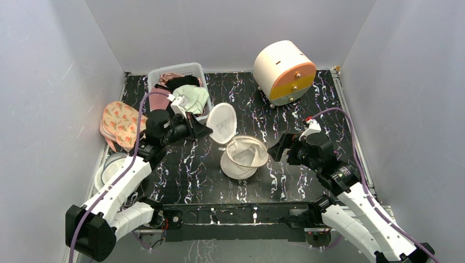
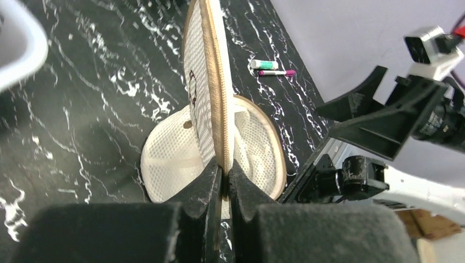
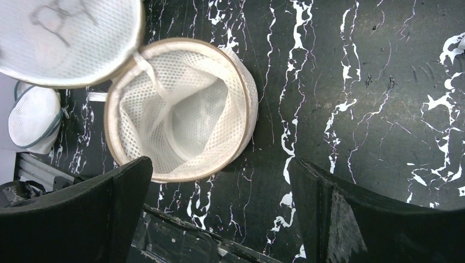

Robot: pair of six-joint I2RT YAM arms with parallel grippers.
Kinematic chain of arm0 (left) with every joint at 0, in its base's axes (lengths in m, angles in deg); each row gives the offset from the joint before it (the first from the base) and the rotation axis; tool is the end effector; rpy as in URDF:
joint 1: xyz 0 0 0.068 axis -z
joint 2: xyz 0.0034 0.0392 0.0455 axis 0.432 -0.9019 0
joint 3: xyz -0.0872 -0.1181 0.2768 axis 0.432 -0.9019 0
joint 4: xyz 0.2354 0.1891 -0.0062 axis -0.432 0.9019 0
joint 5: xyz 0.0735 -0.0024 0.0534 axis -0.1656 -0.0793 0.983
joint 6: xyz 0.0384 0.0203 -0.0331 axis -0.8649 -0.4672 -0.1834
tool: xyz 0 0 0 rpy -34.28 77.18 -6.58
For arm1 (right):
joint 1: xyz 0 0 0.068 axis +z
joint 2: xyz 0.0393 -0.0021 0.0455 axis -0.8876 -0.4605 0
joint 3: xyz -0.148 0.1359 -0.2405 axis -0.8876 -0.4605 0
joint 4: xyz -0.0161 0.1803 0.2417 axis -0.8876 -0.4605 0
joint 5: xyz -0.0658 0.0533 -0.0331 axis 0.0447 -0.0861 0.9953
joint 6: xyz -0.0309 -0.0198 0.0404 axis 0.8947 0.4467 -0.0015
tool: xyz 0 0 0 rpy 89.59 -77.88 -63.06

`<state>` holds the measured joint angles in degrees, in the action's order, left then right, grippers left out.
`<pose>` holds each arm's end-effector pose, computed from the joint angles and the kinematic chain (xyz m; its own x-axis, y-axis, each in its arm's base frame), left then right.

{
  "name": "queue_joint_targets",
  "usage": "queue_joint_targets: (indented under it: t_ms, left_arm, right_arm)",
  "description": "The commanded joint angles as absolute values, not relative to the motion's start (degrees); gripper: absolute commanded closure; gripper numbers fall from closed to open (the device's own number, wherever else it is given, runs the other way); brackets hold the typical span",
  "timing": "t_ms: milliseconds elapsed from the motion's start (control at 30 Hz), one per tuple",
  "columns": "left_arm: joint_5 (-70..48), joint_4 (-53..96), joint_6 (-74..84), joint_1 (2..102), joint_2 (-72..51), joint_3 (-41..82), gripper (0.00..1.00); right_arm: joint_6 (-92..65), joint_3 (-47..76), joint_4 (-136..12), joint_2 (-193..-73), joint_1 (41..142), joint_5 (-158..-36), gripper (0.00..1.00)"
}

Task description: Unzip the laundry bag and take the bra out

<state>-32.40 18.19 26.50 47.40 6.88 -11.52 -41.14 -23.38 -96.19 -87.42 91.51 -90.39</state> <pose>0.2291 -0.1112 0.3204 -0.5884 -0.2783 -0.7592 0.5370 0.5674 -0.6242 0.1307 0.0732 0.3024 -0.6717 0.2772 -0.6870 -0.1443 0.8606 0.4883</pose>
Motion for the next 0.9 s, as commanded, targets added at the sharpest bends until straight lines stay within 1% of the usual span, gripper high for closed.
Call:
queue_joint_targets:
  t_ms: [0, 133, 200, 267, 467, 600, 733, 867]
  left_arm:
    - [-32.6, 24.1, 13.3, 50.3, 8.8, -4.8, 1.00]
    - [-24.1, 29.8, 2.9, 57.6, 8.2, -0.4, 1.00]
    - [-18.2, 31.3, -1.2, 62.1, 7.5, 0.4, 1.00]
    - [-14.6, 32.2, -4.8, 65.3, 7.0, 0.3, 1.00]
    - [0.5, 29.3, -16.8, 76.2, 9.0, -3.6, 1.00]
    - [11.9, 29.2, -25.9, 82.8, 6.5, -3.2, 1.00]
    - [18.2, 27.5, -34.3, 88.0, 3.8, -3.2, 1.00]
    - [19.2, 25.8, -40.4, 91.2, 2.2, -4.3, 1.00]
  right_arm:
    - [-41.1, -22.7, -94.3, -87.4, 91.8, -90.2, 0.05]
    - [-41.1, -22.8, -94.2, -87.3, 91.8, -90.0, 0.05]
    - [-41.1, -22.7, -94.2, -87.2, 91.8, -90.0, 0.05]
    - [-41.1, -22.7, -94.3, -87.2, 91.8, -90.0, 0.05]
    - [-41.2, -22.9, -94.1, -86.7, 91.8, -89.8, 0.05]
    - [-41.1, -23.0, -93.9, -86.7, 91.7, -89.9, 0.05]
    - [-41.2, -23.0, -93.9, -86.5, 91.8, -89.8, 0.05]
    - [-41.7, -22.6, -94.6, -85.7, 91.8, -88.5, 0.05]
